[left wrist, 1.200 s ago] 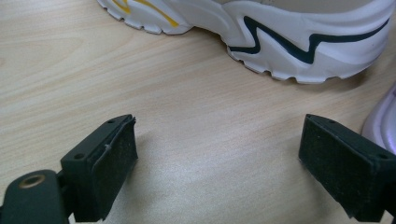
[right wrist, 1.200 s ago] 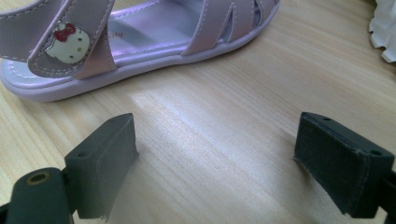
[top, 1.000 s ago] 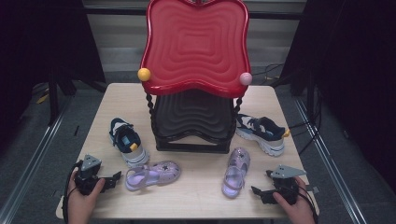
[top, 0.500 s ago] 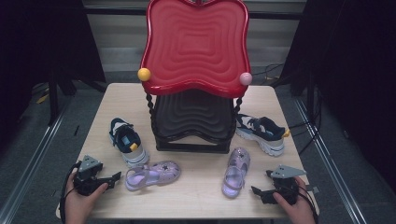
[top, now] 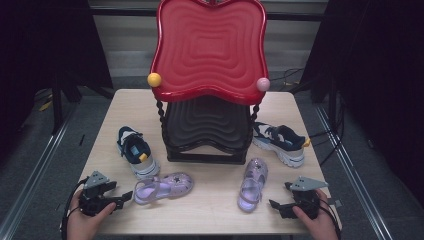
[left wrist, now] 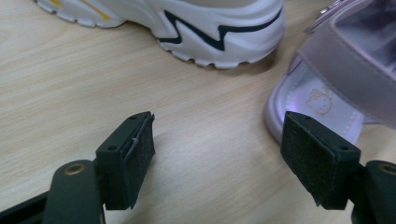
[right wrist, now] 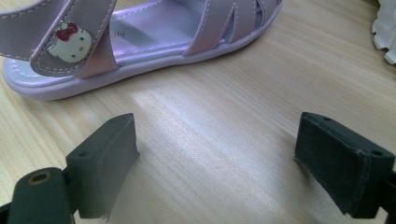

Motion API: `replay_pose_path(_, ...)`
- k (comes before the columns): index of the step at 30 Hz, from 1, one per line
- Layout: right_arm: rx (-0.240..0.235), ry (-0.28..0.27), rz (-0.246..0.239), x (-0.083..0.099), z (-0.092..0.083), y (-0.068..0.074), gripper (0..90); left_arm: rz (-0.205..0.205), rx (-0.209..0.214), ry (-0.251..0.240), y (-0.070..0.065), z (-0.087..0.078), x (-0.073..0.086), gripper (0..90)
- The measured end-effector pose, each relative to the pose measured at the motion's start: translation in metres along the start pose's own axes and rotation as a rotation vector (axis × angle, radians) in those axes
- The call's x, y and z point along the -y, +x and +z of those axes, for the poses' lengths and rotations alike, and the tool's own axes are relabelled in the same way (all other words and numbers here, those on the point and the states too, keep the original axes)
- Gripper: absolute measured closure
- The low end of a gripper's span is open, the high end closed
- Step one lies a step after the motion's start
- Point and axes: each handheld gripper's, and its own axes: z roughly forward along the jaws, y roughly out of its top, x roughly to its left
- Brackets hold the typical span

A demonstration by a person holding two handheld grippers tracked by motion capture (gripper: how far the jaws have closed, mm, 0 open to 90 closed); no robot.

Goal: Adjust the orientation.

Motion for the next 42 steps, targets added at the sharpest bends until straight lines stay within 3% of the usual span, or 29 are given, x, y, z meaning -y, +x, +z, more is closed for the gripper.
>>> replay_pose_path(5, 0.000, 0.000, 0.000, 0.000, 0.000, 0.000, 12.2, 0.023, 0.005, -0.003, -0.004, 0.002, -0.003, 26.2)
replay_pose_path(9, 0.000, 0.000, 0.000, 0.000, 0.000, 0.000, 12.1, 0.001, 0.019, -0.009, -0.004, 0.003, -0.001, 26.8)
replay_pose_path(16, 0.000, 0.000, 0.000, 0.000, 0.000, 0.000, 12.1, 0.016, 0.025, -0.003, -0.009, 0.000, 0.000, 29.2)
replay_pose_path(20, 0.000, 0.000, 0.000, 0.000, 0.000, 0.000, 12.2, 0.008, 0.100, 0.008, -0.014, 0.000, 0.001, 30.3)
replay_pose_path(23, 0.000, 0.000, 0.000, 0.000, 0.000, 0.000, 12.1, 0.022, 0.089, 0.010, -0.017, -0.001, 0.000, 31.6)
replay_pose_path(25, 0.000, 0.000, 0.000, 0.000, 0.000, 0.000, 12.2, 0.020, 0.108, 0.009, -0.018, -0.002, 0.000, 36.2)
replay_pose_path(27, 0.000, 0.000, 0.000, 0.000, 0.000, 0.000, 12.2, 0.029, 0.122, 0.013, -0.017, -0.002, 0.001, 41.4)
replay_pose_path(30, -0.001, 0.000, -0.001, 0.000, 0.000, 0.000, 12.2, 0.083, 0.176, 0.061, -0.024, 0.003, 0.000, 42.7)
replay_pose_path(31, -0.001, 0.000, -0.001, 0.000, 0.000, 0.000, 12.1, 0.116, 0.176, 0.074, -0.028, 0.006, -0.001, 43.3)
replay_pose_path(32, -0.001, 0.000, -0.001, 0.000, 0.000, 0.000, 12.1, 0.116, 0.176, 0.074, -0.028, 0.006, -0.001, 41.3)
replay_pose_path(34, -0.001, 0.000, -0.001, 0.000, 0.000, 0.000, 12.1, 0.155, 0.140, 0.112, -0.033, 0.006, -0.005, 42.5)
replay_pose_path(38, -0.002, 0.000, -0.001, 0.000, 0.000, 0.000, 12.1, 0.144, 0.154, 0.102, -0.033, 0.002, -0.005, 47.2)
replay_pose_path(42, -0.003, 0.000, -0.002, 0.000, 0.000, 0.000, 12.1, 0.158, 0.164, 0.124, -0.035, 0.000, -0.005, 49.0)
